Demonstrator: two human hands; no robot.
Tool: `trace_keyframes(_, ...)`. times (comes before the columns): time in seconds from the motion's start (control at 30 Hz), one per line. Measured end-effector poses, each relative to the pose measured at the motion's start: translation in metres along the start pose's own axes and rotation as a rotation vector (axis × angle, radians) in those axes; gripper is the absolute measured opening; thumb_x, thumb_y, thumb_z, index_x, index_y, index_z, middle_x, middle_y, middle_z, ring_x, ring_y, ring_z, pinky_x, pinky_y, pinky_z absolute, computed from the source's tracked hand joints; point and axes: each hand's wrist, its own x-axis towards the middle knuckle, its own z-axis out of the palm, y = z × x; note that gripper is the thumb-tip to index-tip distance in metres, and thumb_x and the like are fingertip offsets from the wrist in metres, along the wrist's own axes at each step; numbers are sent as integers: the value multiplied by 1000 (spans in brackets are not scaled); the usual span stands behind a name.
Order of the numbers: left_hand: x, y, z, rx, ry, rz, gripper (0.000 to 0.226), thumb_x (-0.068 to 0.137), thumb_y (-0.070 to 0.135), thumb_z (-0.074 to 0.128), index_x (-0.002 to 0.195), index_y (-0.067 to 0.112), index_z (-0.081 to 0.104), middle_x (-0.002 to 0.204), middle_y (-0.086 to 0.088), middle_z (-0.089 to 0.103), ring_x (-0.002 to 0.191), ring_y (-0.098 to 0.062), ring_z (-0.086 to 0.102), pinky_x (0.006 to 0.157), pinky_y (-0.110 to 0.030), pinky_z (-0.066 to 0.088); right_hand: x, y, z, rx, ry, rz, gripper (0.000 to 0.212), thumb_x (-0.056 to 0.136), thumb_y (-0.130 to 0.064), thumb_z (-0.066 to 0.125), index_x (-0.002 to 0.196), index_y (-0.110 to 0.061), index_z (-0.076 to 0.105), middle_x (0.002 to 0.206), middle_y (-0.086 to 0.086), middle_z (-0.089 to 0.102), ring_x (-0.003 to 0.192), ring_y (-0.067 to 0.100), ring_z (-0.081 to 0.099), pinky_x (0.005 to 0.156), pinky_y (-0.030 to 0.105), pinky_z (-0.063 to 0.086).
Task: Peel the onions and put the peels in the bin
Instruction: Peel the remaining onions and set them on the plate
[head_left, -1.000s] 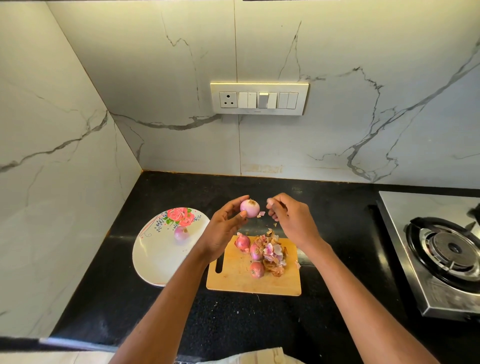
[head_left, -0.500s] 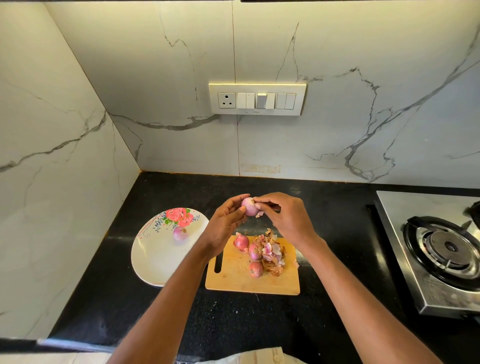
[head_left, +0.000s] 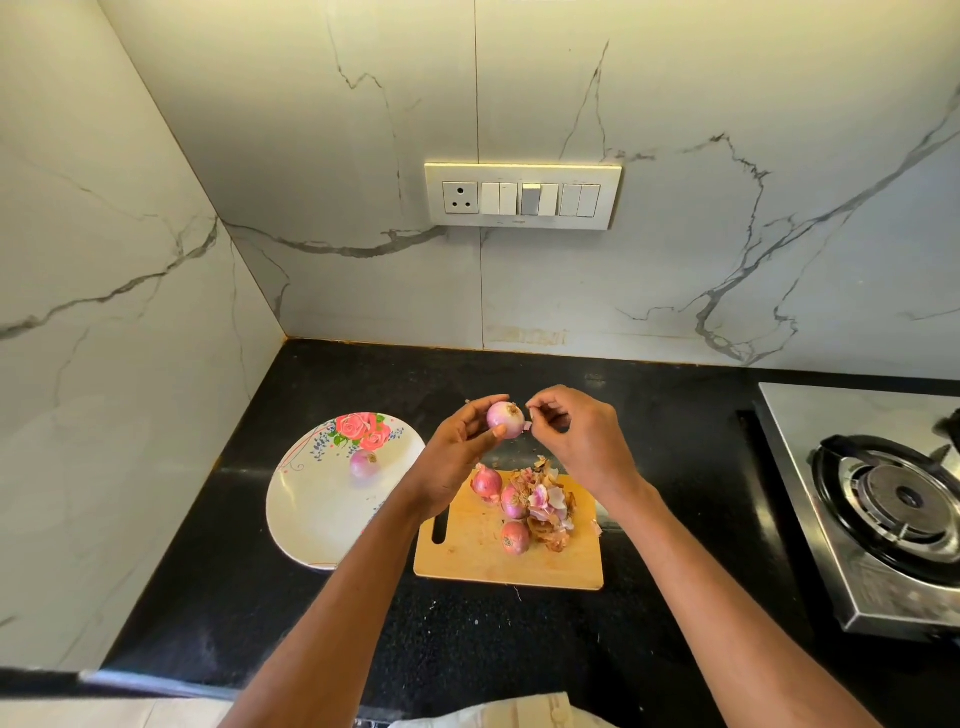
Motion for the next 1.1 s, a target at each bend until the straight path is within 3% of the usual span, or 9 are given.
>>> trace_keyframes(0.1, -1, 3, -3, -53, -1, -2, 37, 100, 12, 58, 133, 30, 56, 139, -6, 57, 130, -23, 56, 116, -42, 42, 2, 5, -2, 13, -53, 118, 15, 97, -12, 67, 110, -17, 71, 98, -8, 70, 84, -3, 65, 75, 5, 50)
trace_keyframes(0.23, -2, 3, -3, -122, 17, -14, 37, 101, 7, 55, 133, 26, 54, 139, -6, 57, 129, -24, 57, 114, -39, 45, 1, 7, -4, -25, -173, 109, 25, 100, 0, 54, 110, -17, 71, 104, -5, 69, 90, 1, 66, 84, 15, 56)
trace_keyframes(0.3, 0, 3, -3, -169, 30, -26, 36, 101, 7, 55, 134, 21, 52, 138, -8, 57, 127, -24, 60, 110, -36, 48, 1, 5, -4, -39, -177, 82, 27, 97, 2, 58, 107, -18, 72, 107, -5, 67, 94, 3, 65, 84, 14, 54)
trace_keyframes(0.47, 3, 5, -2, -199, 40, -32, 34, 100, 9, 56, 133, 16, 53, 132, -7, 62, 123, -23, 63, 111, -38, 48, 6, -8, -8, 119, -92, 63, 23, 93, -16, 73, 115, -20, 71, 107, -12, 69, 95, -5, 65, 82, 5, 49)
trace_keyframes(0.7, 2, 7, 1, -134, 58, 10, 54, 86, 30, 67, 136, 16, 52, 133, -6, 62, 123, -20, 63, 109, -37, 49, 7, -10, -4, 40, -68, -68, 24, 87, -14, 78, 111, -11, 76, 104, 1, 75, 88, 1, 65, 79, 6, 51)
trace_keyframes(0.87, 2, 2, 1, -85, 63, -2, 36, 99, 22, 59, 134, 17, 53, 131, -3, 64, 121, -18, 64, 102, -29, 53, 3, -9, 1, -13, -69, -121, 18, 87, -14, 79, 103, -9, 75, 97, 3, 75, 84, 12, 71, 73, 27, 62)
trace_keyframes(1.1, 1, 2, 7, -98, 27, -21, 29, 103, 15, 53, 133, 17, 55, 129, -4, 64, 120, -19, 64, 95, -24, 54, 1, -4, 2, -54, -37, -100, 12, 88, -11, 78, 96, -9, 70, 91, 3, 72, 80, 13, 70, 67, 28, 61)
